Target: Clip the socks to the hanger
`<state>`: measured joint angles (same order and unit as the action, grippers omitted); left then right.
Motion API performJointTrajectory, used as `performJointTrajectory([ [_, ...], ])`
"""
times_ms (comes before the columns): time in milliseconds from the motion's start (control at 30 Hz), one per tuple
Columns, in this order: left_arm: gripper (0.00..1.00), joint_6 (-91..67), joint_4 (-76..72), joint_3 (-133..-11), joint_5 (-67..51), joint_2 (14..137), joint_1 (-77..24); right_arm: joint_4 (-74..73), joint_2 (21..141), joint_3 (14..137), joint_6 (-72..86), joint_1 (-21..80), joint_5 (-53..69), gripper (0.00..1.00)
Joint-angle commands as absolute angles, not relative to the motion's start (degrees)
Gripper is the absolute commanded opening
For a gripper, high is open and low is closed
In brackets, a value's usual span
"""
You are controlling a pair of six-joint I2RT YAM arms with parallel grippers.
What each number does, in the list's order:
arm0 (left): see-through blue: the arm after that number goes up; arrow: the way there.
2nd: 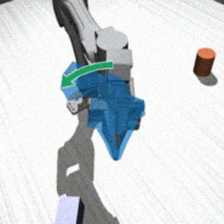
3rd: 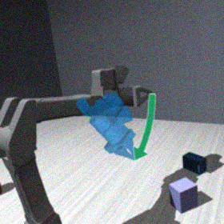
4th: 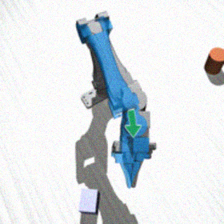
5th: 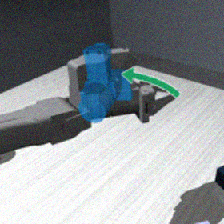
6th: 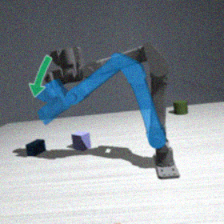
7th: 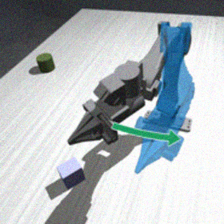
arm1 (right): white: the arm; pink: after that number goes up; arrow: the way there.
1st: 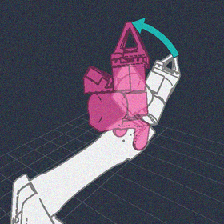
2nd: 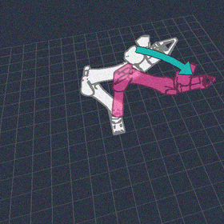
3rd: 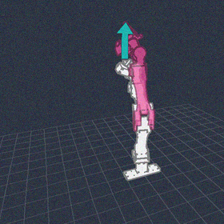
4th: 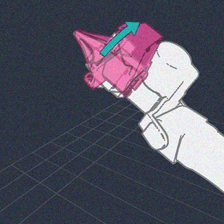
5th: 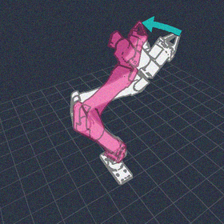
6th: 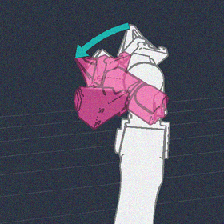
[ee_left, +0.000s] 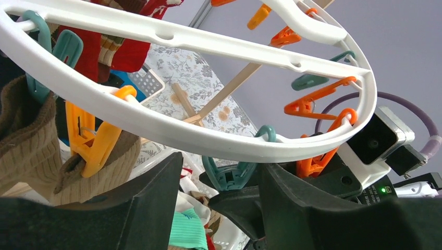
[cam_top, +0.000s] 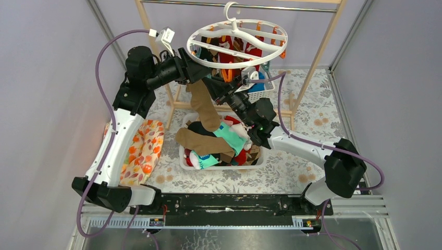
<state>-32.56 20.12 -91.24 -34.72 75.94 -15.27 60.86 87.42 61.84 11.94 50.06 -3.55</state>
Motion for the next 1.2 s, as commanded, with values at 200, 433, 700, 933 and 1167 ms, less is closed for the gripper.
performJointTrajectory([
  [200,0.38,-34.29,14.72,-94.44,-34.42,78.01,-15.29,59.41,88.41,65.92,9.32,51.22,-5.68,0.02],
  [433,0.00,-31.12,14.90,-94.19,-33.14,77.47,-15.29,56.01,85.07,62.29,7.30,51.35,-8.75,0.67],
  [700,0.00,-27.71,15.34,-93.43,-32.62,76.31,-15.03,52.16,76.47,52.67,7.28,51.36,-11.02,1.00],
  [933,0.00,-22.33,16.04,-93.70,-32.02,75.48,-14.59,37.83,62.81,40.87,22.27,51.33,-20.20,1.00],
  [1167,0.00,-18.59,16.95,-95.17,-30.20,75.77,-14.24,29.32,60.66,36.78,24.58,51.28,-3.56,0.90],
])
